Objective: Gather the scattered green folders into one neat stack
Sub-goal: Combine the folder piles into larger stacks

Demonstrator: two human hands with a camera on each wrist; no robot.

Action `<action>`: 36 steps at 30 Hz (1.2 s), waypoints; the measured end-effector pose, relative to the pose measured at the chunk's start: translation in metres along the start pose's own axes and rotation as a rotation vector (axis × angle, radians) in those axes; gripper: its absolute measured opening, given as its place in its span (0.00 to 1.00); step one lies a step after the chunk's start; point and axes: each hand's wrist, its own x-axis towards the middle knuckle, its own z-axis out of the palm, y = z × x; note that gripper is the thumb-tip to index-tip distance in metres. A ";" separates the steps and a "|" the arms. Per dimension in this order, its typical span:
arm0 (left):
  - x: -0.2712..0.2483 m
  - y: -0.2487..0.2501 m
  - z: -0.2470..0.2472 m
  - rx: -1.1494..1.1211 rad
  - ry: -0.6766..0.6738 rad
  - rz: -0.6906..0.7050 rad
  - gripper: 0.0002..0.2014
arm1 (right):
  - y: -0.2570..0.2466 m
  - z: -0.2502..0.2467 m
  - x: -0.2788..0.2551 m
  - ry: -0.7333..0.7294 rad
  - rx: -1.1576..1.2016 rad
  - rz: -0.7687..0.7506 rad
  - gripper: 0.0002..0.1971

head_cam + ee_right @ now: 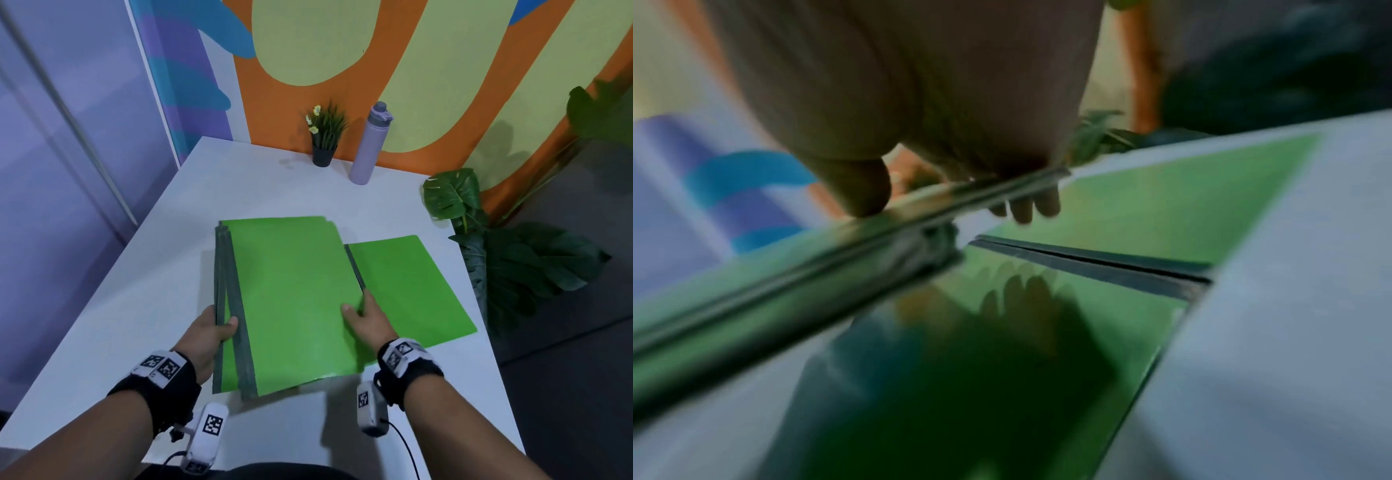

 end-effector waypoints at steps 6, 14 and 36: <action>0.006 0.003 0.040 -0.019 -0.166 -0.067 0.22 | 0.029 -0.038 -0.006 0.043 0.429 0.173 0.28; 0.003 0.011 0.090 0.272 -0.309 -0.183 0.48 | 0.068 -0.061 -0.012 0.194 0.505 0.311 0.28; 0.012 -0.028 -0.089 1.227 0.479 -0.325 0.43 | 0.090 -0.020 -0.003 0.292 0.485 0.212 0.17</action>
